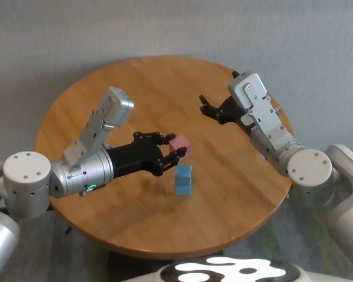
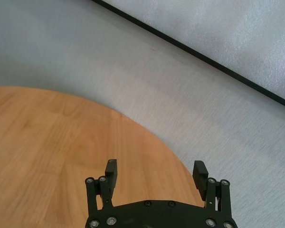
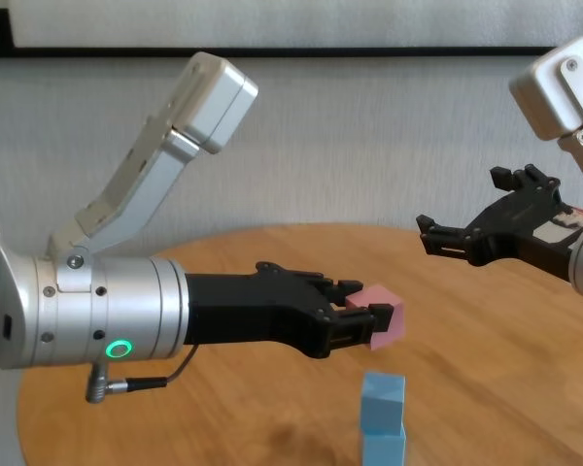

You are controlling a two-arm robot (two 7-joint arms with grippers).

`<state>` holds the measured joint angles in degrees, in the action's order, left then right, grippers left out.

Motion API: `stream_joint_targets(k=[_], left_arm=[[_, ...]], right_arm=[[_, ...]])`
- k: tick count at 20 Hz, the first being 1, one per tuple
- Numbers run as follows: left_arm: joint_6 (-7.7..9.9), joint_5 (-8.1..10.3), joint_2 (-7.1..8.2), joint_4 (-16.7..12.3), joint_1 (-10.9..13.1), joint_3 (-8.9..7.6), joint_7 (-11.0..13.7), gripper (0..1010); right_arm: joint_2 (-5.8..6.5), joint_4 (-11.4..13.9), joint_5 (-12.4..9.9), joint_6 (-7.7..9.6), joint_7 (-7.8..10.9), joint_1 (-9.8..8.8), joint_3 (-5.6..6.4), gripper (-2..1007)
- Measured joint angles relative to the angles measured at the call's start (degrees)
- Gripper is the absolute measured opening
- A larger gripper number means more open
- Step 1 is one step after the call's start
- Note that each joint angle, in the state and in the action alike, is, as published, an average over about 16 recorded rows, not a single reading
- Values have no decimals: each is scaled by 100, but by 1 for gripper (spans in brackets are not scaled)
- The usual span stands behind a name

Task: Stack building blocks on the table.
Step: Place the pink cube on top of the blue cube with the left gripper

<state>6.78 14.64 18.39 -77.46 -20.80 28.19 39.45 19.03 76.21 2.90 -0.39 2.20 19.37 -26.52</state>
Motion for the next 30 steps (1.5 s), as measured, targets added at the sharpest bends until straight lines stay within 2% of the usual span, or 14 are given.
stream_joint_targets(k=[13,30], left_arm=[[84,199,99,30,-77,174,34,400],[57,379,194,158,-203,423,64,400]], right_arm=[[0,0,0,0,0,0,0,1005],[0,0,0,0,0,0,0,1005]])
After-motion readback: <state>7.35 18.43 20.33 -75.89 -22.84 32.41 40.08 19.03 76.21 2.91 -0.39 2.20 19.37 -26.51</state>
